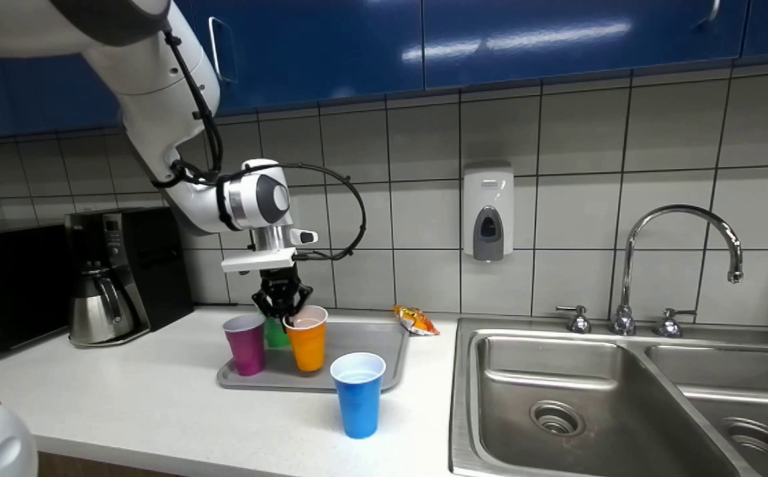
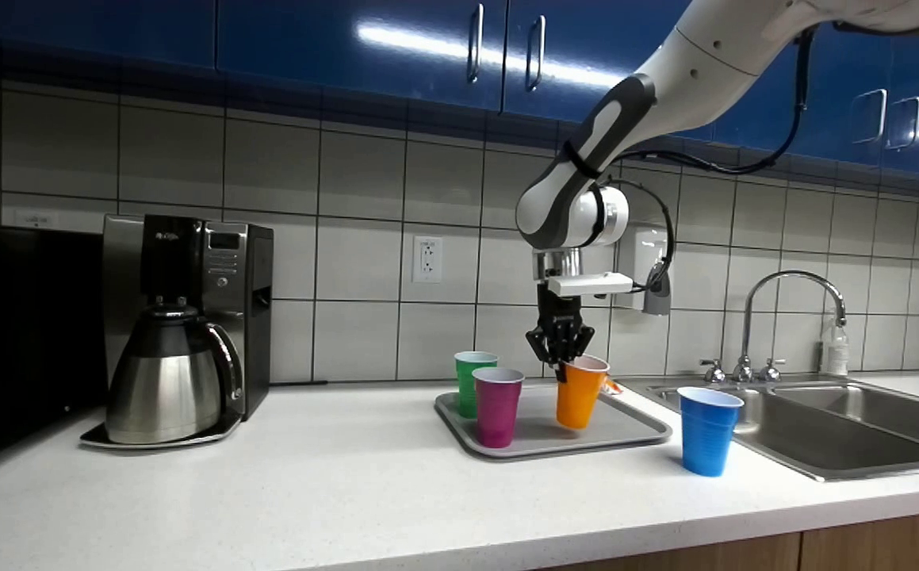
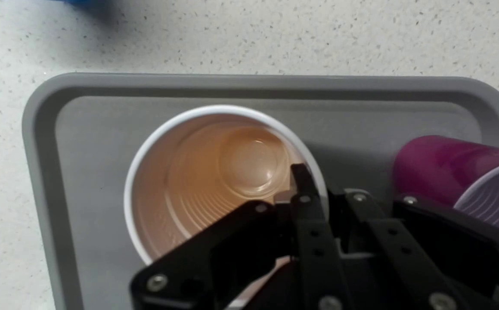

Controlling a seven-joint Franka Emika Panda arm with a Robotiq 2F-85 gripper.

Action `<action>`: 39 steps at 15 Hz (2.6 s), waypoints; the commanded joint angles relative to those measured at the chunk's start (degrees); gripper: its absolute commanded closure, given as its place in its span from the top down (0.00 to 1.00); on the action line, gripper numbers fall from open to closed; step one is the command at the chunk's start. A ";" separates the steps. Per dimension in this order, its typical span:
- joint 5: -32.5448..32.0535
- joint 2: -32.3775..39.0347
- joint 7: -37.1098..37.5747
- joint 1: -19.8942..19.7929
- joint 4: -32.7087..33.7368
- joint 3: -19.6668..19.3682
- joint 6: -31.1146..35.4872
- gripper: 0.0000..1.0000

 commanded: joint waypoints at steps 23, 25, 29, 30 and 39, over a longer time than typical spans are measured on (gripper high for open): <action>-0.76 4.30 -23.72 -3.63 5.66 2.59 -4.70 0.01; -1.14 4.30 -23.93 -3.45 5.54 2.47 -4.70 0.01; -2.39 4.38 -23.16 -2.89 5.66 2.10 -5.46 0.38; -3.30 4.46 -20.85 -2.35 5.80 1.49 -5.31 0.46; -3.68 3.42 -17.83 -2.28 6.11 1.54 -7.30 1.00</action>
